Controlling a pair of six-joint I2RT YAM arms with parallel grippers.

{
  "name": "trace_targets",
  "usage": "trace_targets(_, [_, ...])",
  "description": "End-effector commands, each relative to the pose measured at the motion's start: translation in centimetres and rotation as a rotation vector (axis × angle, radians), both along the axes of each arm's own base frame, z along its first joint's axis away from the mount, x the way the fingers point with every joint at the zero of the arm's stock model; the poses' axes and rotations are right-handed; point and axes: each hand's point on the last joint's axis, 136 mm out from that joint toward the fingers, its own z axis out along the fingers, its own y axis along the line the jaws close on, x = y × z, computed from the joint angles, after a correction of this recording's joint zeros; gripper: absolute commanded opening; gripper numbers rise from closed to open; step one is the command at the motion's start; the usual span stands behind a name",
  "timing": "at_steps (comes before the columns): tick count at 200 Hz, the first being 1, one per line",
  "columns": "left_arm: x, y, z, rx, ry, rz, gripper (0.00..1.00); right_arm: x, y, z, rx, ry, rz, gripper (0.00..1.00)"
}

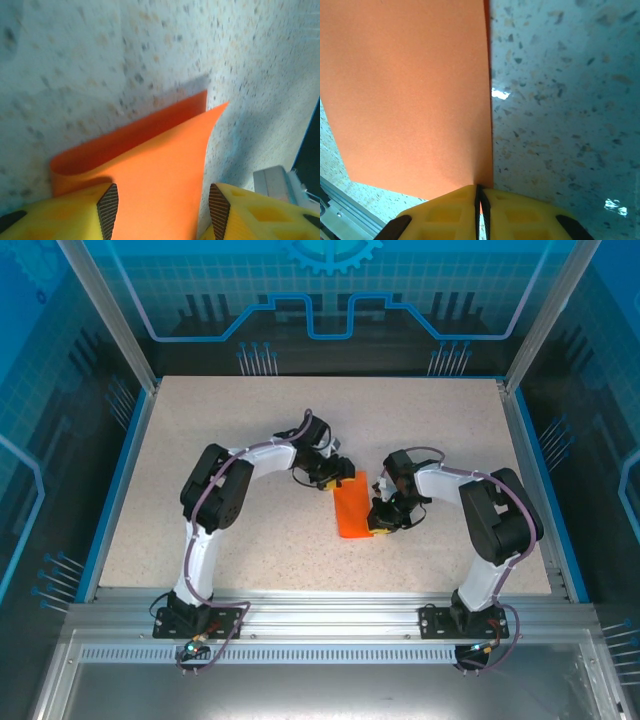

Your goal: Fold a paper plane with a square sheet of paper (fold left side to right side)

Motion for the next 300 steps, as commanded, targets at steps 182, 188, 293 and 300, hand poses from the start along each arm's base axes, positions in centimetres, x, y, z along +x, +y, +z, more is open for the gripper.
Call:
trace_targets(182, [-7.2,-2.5,3.1,-0.071,-0.106,-0.025,0.54,-2.1,-2.6,-3.0,-0.183,0.071,0.016,0.13])
trace_targets(188, [-7.4,-2.9,2.7,-0.076,-0.097,-0.03,0.55,-2.0,-2.5,-3.0,-0.179,0.069,0.017,0.13])
trace_targets(293, [-9.2,-2.2,-2.4,0.037,-0.016,-0.039,0.54,-0.1,-0.5,0.4,-0.036,-0.042,0.014,0.15])
trace_targets(300, [-9.4,-2.3,-2.5,0.039,-0.014,-0.043,0.54,0.5,-0.5,1.4,-0.015,-0.063,0.008,0.15])
